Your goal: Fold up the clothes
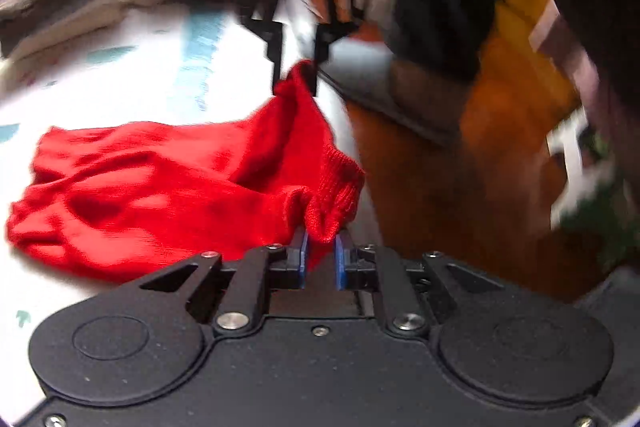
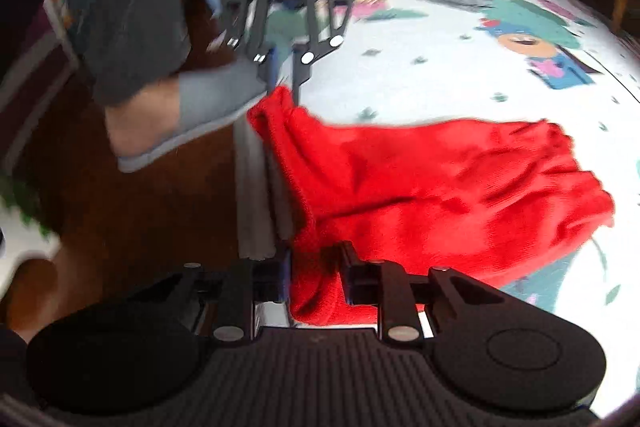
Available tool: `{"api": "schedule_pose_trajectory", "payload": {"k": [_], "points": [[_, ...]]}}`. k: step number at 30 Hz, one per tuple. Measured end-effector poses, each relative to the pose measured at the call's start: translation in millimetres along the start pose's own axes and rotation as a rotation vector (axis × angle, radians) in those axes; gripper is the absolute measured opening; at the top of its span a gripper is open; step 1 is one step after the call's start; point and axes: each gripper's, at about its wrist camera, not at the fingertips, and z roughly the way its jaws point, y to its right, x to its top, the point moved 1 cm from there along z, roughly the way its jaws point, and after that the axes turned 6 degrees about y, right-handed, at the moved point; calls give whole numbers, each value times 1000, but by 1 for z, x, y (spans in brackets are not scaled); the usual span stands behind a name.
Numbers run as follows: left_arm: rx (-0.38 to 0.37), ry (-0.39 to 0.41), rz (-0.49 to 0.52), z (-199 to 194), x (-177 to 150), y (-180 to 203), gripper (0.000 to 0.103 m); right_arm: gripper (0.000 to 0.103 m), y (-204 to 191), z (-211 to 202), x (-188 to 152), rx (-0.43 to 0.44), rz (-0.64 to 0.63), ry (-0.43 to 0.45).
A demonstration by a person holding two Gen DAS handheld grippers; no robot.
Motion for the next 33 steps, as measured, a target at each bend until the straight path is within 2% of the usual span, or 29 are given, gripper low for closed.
{"api": "schedule_pose_trajectory", "payload": {"k": [6, 9, 11, 13, 14, 16, 17, 18, 19, 22, 23, 24, 25, 26, 29, 33], "points": [[117, 195, -257, -46, 14, -96, 11, 16, 78, -35, 34, -115, 138, 156], [178, 252, -357, -54, 10, -139, 11, 8, 125, -34, 42, -151, 209, 188], [202, 280, -422, -53, 5, -160, 11, 8, 151, -26, 43, -195, 263, 183], [217, 284, -455, -49, 1, -172, 11, 8, 172, -31, 37, -190, 390, 229], [221, 284, -470, -48, -1, -175, 11, 14, 171, -36, 32, -170, 424, 254], [218, 291, -487, -48, -5, -175, 11, 41, 156, -44, 22, -132, 451, 291], [216, 291, -480, -50, -7, -175, 11, 75, 145, -45, 14, -129, 473, 303], [215, 299, -484, -53, -9, -174, 11, 95, 135, -46, 6, -130, 502, 315], [214, 306, -489, -57, -11, -172, 11, 96, 128, -44, -5, -132, 554, 324], [219, 316, -500, -61, -18, -167, 11, 94, 113, -13, -39, -97, 782, 280], [221, 314, -500, -60, -19, -165, 11, 85, 107, -5, -45, -65, 811, 301], [220, 312, -500, -57, -18, -160, 11, 63, 102, 2, -49, -32, 830, 331], [219, 310, -500, -55, -17, -158, 11, 48, 97, 8, -51, -17, 830, 347], [217, 307, -499, -52, -16, -157, 11, 23, 94, 11, -48, -29, 809, 341], [243, 303, -493, -51, -13, -160, 11, 16, 93, 6, -33, -88, 714, 343], [327, 325, -520, -59, -9, -188, 10, 15, 116, -19, -10, -212, 640, 423]]}}
